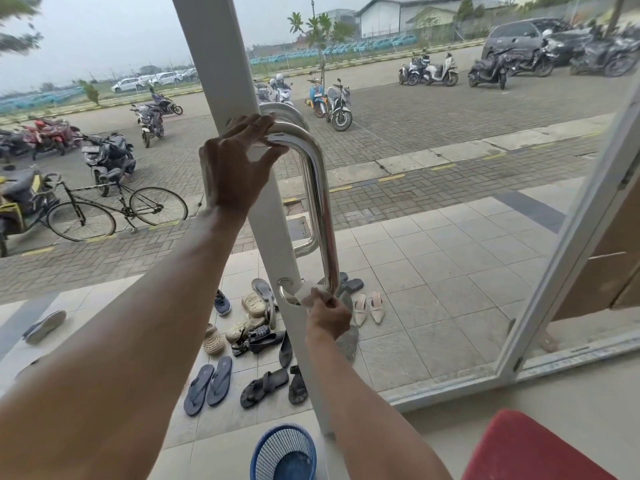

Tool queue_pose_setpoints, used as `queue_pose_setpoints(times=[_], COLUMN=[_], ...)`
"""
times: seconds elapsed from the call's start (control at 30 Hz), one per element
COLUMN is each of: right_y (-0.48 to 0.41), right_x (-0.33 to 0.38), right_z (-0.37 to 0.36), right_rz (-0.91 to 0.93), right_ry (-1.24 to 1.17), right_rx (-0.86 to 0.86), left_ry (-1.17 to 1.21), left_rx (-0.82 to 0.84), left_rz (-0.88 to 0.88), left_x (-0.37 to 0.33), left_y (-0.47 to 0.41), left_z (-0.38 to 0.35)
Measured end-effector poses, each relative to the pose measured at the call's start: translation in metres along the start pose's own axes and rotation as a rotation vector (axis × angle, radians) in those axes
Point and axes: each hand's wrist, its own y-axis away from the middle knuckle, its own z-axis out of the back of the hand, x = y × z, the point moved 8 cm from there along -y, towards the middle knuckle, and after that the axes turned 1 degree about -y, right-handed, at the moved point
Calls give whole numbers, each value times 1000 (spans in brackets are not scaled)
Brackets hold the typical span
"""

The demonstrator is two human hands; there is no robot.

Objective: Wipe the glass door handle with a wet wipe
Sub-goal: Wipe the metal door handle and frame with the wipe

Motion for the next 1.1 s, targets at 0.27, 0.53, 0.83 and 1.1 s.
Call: queue_pose_setpoints(times=[0.27,0.53,0.83,1.1], right_y=[20,29,32,49], right_x=[-15,-26,-18,-24], right_z=[-12,-23,-15,-31], right_rz=[-155,-307,-200,-289], right_ry=[-90,-75,-123,-188], right_rx=[-72,-30,-145,-81], left_ry=[37,44,47,22], left_rx=[-30,-55,-85,-119], left_rz=[4,-26,-42,-24], left_x=[4,5,0,-1], left_y=[2,4,8,10], left_z=[-4,-6,-5,-4])
